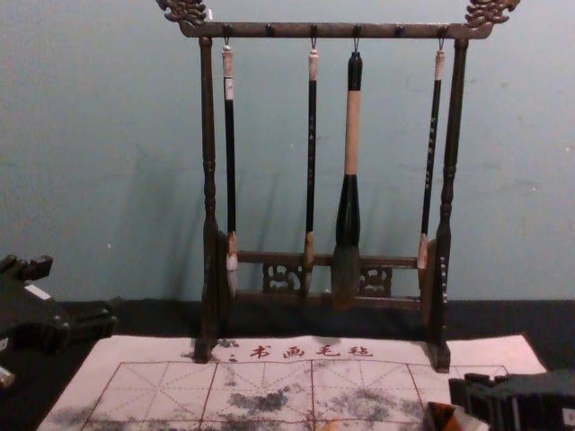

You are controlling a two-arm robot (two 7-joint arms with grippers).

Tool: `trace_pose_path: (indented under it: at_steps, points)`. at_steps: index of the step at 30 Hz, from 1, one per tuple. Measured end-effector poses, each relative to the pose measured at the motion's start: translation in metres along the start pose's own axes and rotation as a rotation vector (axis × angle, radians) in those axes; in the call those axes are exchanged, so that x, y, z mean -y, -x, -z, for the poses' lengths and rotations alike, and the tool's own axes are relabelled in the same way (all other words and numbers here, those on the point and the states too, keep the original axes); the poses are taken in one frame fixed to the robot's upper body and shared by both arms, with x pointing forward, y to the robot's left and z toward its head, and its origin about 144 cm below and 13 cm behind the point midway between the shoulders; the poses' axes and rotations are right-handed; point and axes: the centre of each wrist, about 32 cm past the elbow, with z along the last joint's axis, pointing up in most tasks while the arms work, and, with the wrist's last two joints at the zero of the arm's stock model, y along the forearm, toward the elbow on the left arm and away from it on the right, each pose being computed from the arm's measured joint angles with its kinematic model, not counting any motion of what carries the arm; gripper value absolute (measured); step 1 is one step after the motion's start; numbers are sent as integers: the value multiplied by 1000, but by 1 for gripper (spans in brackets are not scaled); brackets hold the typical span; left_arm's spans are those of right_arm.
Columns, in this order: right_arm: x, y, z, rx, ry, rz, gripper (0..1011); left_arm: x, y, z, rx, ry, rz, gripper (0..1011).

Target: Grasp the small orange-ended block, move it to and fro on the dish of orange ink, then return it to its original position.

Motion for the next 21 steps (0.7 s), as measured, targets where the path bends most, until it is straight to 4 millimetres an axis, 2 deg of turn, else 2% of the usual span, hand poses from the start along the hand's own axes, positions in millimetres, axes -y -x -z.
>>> trace_pose_path:
  at_steps: [11, 21]
  points:
    - [0, 0, 0, -6, -3, -2, 131, 0, 0, 0, 0, 0, 0, 1001]
    - [2, 2, -8, -2, -32, -19, 131, 0, 0, 0, 0, 0, 0, 1001]
